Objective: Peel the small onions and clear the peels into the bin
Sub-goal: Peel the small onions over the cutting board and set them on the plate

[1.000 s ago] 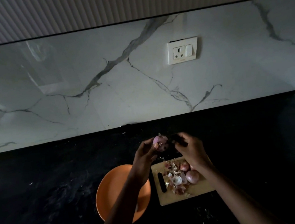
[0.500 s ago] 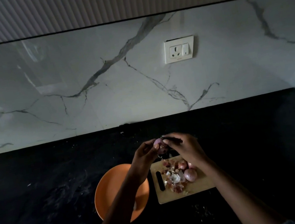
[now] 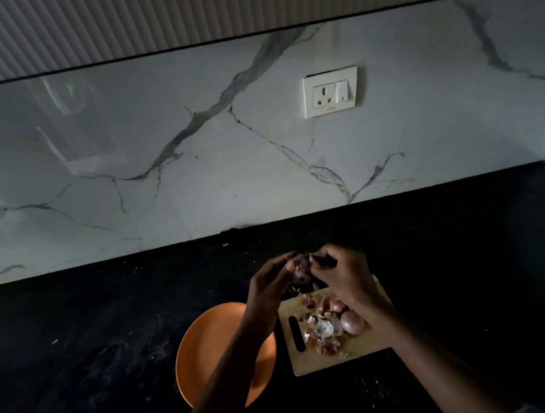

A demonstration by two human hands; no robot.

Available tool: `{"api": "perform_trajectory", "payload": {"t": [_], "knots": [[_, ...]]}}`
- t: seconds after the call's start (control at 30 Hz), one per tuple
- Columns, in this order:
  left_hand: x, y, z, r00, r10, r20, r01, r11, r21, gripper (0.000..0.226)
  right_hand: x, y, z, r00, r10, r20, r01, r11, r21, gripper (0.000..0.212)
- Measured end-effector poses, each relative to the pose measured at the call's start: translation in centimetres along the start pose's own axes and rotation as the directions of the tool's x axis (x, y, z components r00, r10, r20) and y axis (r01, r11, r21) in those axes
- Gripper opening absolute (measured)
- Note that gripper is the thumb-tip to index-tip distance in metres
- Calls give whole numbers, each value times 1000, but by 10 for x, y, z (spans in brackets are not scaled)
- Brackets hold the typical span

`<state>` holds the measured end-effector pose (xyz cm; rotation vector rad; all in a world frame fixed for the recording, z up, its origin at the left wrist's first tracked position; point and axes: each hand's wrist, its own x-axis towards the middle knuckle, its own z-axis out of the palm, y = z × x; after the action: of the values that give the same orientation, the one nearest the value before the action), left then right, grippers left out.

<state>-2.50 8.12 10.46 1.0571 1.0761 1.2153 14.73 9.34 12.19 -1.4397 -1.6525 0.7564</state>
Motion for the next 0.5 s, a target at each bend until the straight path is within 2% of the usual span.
{"api": "perform_trajectory", "payload": {"t": [0.13, 0.23, 0.33, 0.4, 0.5], "knots": [[-1, -2, 2, 1000, -13, 1, 13, 999, -38, 31, 1, 0, -4, 999, 18, -49, -17, 1000, 18, 13], [-2, 2, 6, 999, -51, -16, 49, 994, -96, 32, 4, 3, -5, 998, -25, -51, 27, 999, 43, 13], [-1, 3, 9, 997, -77, 25, 80, 989, -127, 35, 5, 1, -4, 997, 21, -69, -16, 997, 81, 14], [0, 2, 9, 995, -83, 56, 89, 989, -120, 38, 3, 0, -2, 996, 57, -69, -51, 995, 83, 17], [3, 3, 7, 997, -71, 22, 72, 996, -44, 47, 2, 3, 0, 995, 80, -53, -75, 993, 87, 20]]}}
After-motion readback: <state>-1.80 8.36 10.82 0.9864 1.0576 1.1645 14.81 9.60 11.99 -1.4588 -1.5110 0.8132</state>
